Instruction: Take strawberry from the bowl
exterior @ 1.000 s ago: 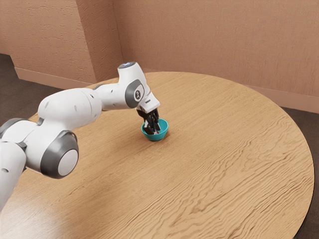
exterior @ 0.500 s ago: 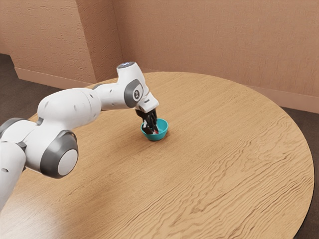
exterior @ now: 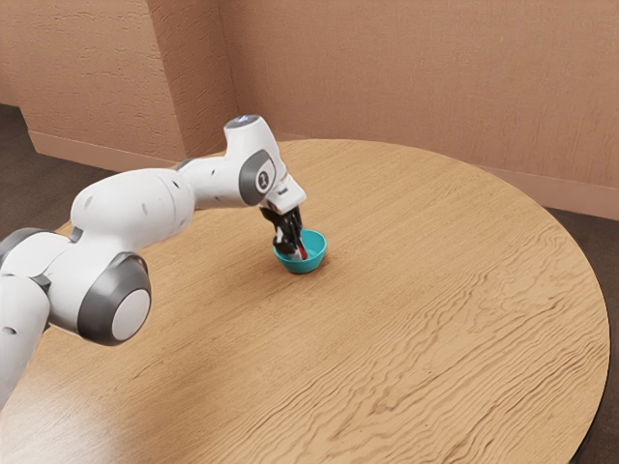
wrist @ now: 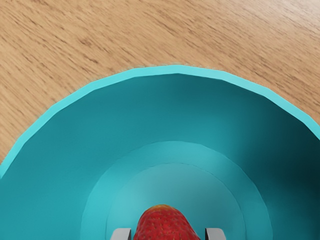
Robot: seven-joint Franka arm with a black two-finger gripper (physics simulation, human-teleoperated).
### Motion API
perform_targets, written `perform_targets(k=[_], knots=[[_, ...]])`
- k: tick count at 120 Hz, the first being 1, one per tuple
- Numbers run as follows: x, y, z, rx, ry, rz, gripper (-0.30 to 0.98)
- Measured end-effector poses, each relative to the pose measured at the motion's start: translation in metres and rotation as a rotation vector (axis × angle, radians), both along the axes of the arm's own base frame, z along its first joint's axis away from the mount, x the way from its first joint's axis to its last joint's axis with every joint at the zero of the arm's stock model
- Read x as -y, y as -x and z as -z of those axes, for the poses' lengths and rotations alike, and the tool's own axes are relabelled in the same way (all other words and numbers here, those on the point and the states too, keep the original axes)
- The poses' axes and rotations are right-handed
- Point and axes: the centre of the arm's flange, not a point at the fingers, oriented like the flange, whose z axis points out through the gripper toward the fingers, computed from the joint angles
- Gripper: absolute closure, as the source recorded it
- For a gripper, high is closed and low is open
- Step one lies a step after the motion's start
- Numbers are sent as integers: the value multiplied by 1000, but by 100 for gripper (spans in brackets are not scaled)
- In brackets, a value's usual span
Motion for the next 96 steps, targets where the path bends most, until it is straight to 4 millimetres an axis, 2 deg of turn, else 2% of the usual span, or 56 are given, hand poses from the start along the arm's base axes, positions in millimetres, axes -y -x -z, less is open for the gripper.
perform_targets(k=[18, 48, 60, 68, 78, 96], knots=[[3, -2, -9, 21, 7, 1, 65], [1, 5, -49, 42, 18, -20, 68], [9, 8, -70, 52, 24, -19, 69], [27, 10, -82, 60, 29, -4, 69], [60, 12, -90, 65, 38, 25, 69], [123, 18, -82, 47, 64, 75, 69]])
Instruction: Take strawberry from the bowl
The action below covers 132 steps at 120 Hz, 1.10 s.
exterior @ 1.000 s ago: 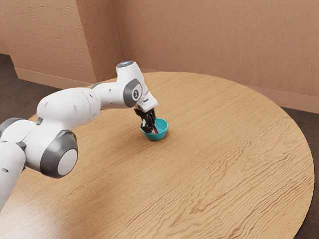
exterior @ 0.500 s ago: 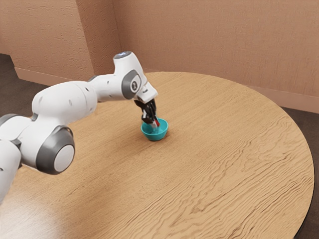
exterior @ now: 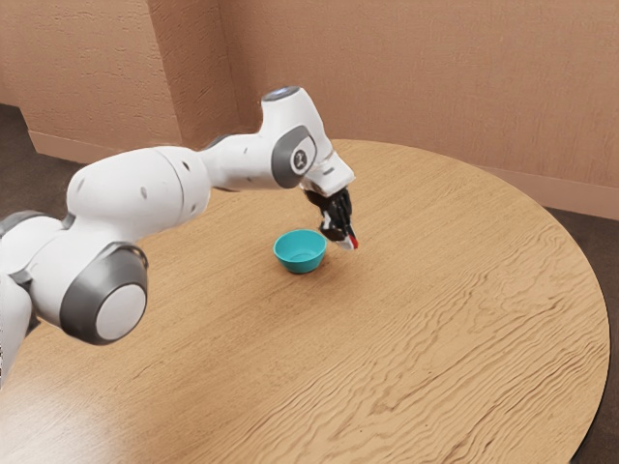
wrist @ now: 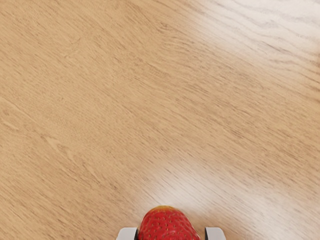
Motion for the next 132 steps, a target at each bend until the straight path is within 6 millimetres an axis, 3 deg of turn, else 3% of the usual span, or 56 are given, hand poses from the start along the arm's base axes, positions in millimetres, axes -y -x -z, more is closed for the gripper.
perform_targets(k=[21, 45, 92, 104, 114, 120, 132], knots=[[35, 9, 43, -66, -5, 5, 69], [43, 13, 68, -100, -7, -22, 69], [50, 17, 76, -124, 3, -53, 18], [52, 20, 45, -105, 14, -59, 11], [41, 35, -12, -92, 5, -85, 7], [15, 50, -59, -86, -25, -137, 6], [-59, 96, -138, -111, -75, -313, 4]])
